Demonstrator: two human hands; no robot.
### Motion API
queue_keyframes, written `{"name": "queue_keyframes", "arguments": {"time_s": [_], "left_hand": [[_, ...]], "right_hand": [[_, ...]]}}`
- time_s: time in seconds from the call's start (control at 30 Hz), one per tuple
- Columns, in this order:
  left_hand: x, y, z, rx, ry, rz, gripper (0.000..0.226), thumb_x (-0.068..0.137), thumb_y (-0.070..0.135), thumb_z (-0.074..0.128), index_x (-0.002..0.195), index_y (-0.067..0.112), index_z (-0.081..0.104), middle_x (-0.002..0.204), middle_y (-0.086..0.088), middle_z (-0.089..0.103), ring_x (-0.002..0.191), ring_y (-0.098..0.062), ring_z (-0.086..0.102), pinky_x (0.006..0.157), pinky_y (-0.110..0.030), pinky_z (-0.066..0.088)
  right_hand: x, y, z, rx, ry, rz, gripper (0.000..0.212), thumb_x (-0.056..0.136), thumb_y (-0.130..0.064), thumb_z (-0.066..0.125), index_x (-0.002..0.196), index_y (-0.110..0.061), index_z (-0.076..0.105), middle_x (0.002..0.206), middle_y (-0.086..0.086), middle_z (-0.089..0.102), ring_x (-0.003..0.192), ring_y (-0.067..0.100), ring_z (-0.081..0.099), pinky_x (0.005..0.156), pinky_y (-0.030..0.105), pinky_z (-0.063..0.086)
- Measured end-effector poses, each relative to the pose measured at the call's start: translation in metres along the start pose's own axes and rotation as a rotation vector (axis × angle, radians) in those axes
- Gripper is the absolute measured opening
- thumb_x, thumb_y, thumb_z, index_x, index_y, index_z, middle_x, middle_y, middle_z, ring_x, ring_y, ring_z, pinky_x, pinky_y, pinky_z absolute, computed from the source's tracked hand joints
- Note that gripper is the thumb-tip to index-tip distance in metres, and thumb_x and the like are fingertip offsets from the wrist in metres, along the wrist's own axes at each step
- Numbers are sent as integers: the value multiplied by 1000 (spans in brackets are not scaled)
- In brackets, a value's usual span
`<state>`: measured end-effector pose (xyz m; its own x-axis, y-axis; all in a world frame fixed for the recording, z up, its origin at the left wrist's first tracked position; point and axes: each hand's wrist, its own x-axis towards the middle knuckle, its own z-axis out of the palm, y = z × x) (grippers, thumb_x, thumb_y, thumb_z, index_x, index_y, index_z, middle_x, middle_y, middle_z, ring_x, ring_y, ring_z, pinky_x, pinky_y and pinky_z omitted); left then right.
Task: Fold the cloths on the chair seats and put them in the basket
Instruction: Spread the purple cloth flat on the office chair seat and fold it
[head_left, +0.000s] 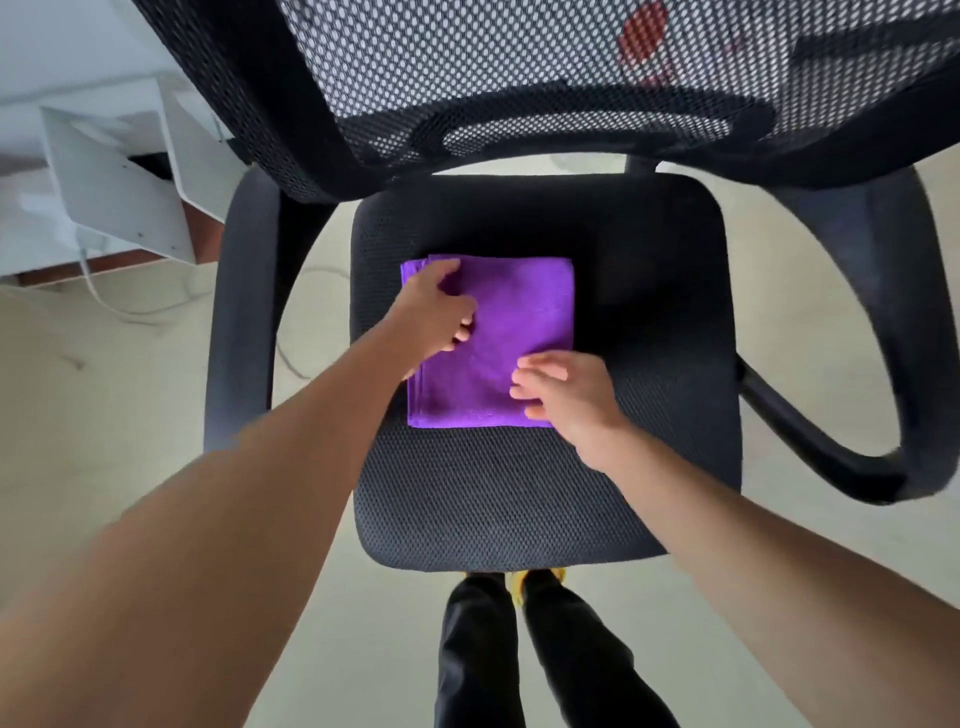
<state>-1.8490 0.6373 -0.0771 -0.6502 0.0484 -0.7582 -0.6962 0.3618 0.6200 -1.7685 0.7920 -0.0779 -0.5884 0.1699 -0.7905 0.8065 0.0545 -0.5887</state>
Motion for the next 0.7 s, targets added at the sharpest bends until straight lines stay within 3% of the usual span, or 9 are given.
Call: {"name": "queue_keyframes", "arguments": {"time_s": [0.13, 0.23, 0.3, 0.37, 0.43, 0.53, 0.57, 0.63, 0.7], "left_hand": [[7, -2, -6, 38, -30, -32, 58, 92, 2, 52, 145, 21, 38, 81, -12, 62, 71, -22, 61, 66, -32, 54], [-1, -21, -12, 297, 305, 82, 49, 83, 14, 62, 131, 21, 55, 101, -10, 66, 92, -27, 64, 87, -36, 53], [-9, -37, -11, 316, 423, 36, 54, 75, 28, 72, 126, 22, 55, 110, -5, 63, 98, -24, 62, 89, -35, 51], [-17, -52, -1, 201, 391, -78, 64, 67, 32, 80, 123, 20, 50, 113, -4, 63, 101, -26, 61, 91, -40, 51], [-23, -62, 12, 120, 386, -126, 61, 66, 26, 82, 115, 22, 47, 107, -2, 64, 101, -28, 62, 91, -41, 51], [-31, -71, 29, -59, 379, -180, 58, 66, 15, 82, 104, 27, 41, 99, 1, 60, 98, -27, 63, 90, -42, 53], [-35, -74, 35, -104, 358, -203, 59, 65, 13, 82, 105, 26, 41, 101, 0, 61, 98, -27, 63, 89, -43, 53], [-49, -79, 47, -48, 352, -232, 58, 65, 17, 80, 113, 20, 47, 108, -5, 63, 95, -27, 62, 85, -37, 53], [-62, -75, 54, 138, 423, -149, 47, 70, 20, 74, 113, 19, 54, 99, -3, 66, 90, -25, 61, 79, -30, 49]], "right_hand": [[2, 25, -20, -22, 40, 35, 9, 87, -7, 65, 80, -11, 69, 70, 2, 70, 56, 8, 69, 52, 19, 49], [16, 23, -28, -231, 217, -135, 11, 78, -24, 76, 78, -15, 69, 70, -3, 70, 64, 11, 69, 62, 24, 51], [19, 20, -31, -316, 271, -149, 34, 70, -43, 79, 92, -21, 64, 77, -10, 68, 71, 6, 66, 67, 21, 50], [18, 20, -28, -357, 196, -63, 56, 58, -55, 80, 99, -27, 55, 79, -15, 65, 70, 1, 63, 63, 21, 48], [17, 24, -20, -414, 106, -13, 61, 53, -52, 82, 99, -27, 51, 80, -15, 64, 68, 3, 63, 59, 23, 48], [22, 20, -28, -392, 26, 58, 37, 58, -34, 86, 85, -22, 64, 81, 0, 69, 68, 14, 63, 55, 28, 51], [24, 17, -39, -391, 16, 91, 29, 60, -30, 86, 80, -21, 67, 83, 5, 71, 71, 17, 64, 61, 34, 54], [27, 12, -69, -425, 29, 133, 27, 60, -27, 86, 82, -19, 71, 91, 11, 73, 76, 21, 63, 73, 42, 58], [29, 9, -99, -455, 46, 148, 33, 61, -24, 86, 89, -15, 72, 96, 12, 72, 78, 21, 63, 73, 39, 57]]}}
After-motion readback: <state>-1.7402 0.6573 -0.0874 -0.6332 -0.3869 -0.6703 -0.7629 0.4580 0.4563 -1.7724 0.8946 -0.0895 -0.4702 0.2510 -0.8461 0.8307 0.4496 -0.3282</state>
